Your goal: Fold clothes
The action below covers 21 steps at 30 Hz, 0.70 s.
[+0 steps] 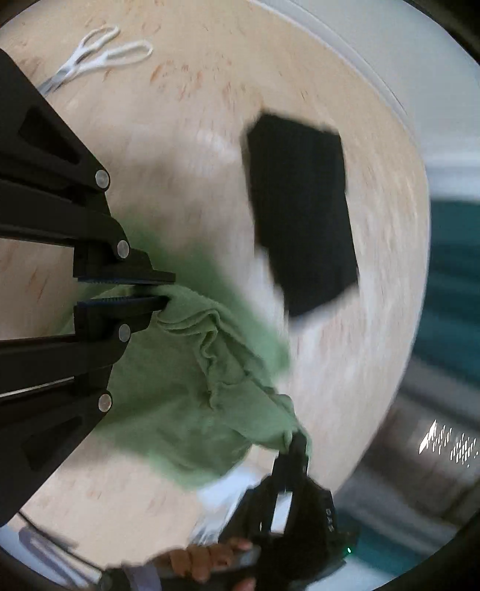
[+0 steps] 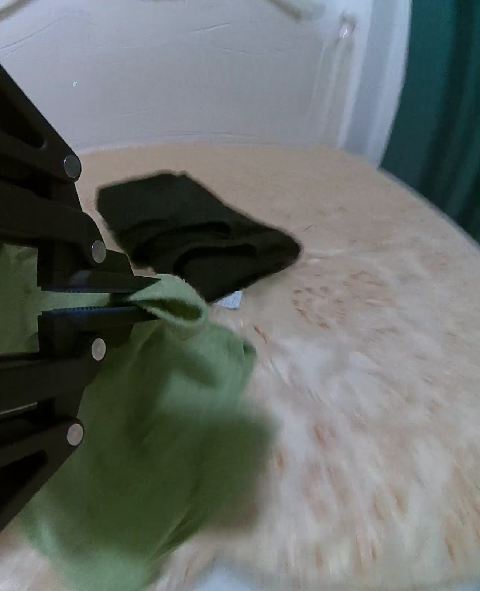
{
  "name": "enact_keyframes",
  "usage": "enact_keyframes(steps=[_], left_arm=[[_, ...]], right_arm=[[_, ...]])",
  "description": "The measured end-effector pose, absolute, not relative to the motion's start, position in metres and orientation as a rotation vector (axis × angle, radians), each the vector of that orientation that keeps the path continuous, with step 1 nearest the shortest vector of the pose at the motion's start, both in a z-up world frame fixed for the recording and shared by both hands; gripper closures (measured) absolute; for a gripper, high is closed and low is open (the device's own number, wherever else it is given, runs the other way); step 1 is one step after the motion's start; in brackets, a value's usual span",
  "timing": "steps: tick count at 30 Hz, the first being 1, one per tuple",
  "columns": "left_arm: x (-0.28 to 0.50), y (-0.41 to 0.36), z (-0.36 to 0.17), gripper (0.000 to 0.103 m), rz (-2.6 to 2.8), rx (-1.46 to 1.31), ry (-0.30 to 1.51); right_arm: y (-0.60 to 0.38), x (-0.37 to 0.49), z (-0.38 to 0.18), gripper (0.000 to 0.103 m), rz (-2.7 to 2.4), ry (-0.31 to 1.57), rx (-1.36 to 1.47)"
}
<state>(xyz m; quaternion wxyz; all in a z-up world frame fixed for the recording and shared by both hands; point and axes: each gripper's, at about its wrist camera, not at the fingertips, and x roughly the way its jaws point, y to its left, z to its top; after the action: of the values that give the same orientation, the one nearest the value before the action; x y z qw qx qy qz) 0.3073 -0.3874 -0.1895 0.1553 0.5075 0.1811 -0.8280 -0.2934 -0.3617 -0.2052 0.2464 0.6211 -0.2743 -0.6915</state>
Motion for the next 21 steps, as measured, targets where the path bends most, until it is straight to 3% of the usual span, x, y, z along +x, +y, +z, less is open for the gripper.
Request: enact_keyframes(steps=[1,2,8,9,10,12,16,21], left_arm=[[0.305,-0.402,-0.204,0.098,-2.324,1.48,0.538],[0.304,-0.413,-0.217,0.098,-2.285,1.517,0.571],[0.318,-0.451,-0.262,0.09,-2.095,1.691,0.972],[0.329,-0.457,-0.262,0.081,-2.06,1.662,1.079],[0.344,-0.463,-0.262,0.063,-2.013,1.628,1.205],[0.368,-0.464,-0.264,0.038,-1.935,1.57,1.4],[0.394,-0.425,-0.28,0.036,-1.811,1.647,1.611],[0.382,-0.365,-0.301,0.034,-1.76,1.717,1.699]], right_arm=[[-0.383,-0.301,-0.223,0.09,-1.843,-0.721,1.765],[-0.392,-0.302,-0.233,0.074,-1.829,-0.713,1.823],[-0.349,-0.271,-0.23,0.062,-1.903,-0.921,1.766],[-0.33,-0.259,-0.223,0.061,-1.938,-0.962,1.732],[-0.307,-0.242,-0.215,0.058,-1.99,-0.99,1.703],[-0.273,-0.215,-0.211,0.043,-2.095,-1.003,1.709],[-0.235,-0.181,-0.241,0.042,-2.122,-0.965,1.875],[-0.232,-0.181,-0.265,0.042,-2.055,-1.097,1.869]])
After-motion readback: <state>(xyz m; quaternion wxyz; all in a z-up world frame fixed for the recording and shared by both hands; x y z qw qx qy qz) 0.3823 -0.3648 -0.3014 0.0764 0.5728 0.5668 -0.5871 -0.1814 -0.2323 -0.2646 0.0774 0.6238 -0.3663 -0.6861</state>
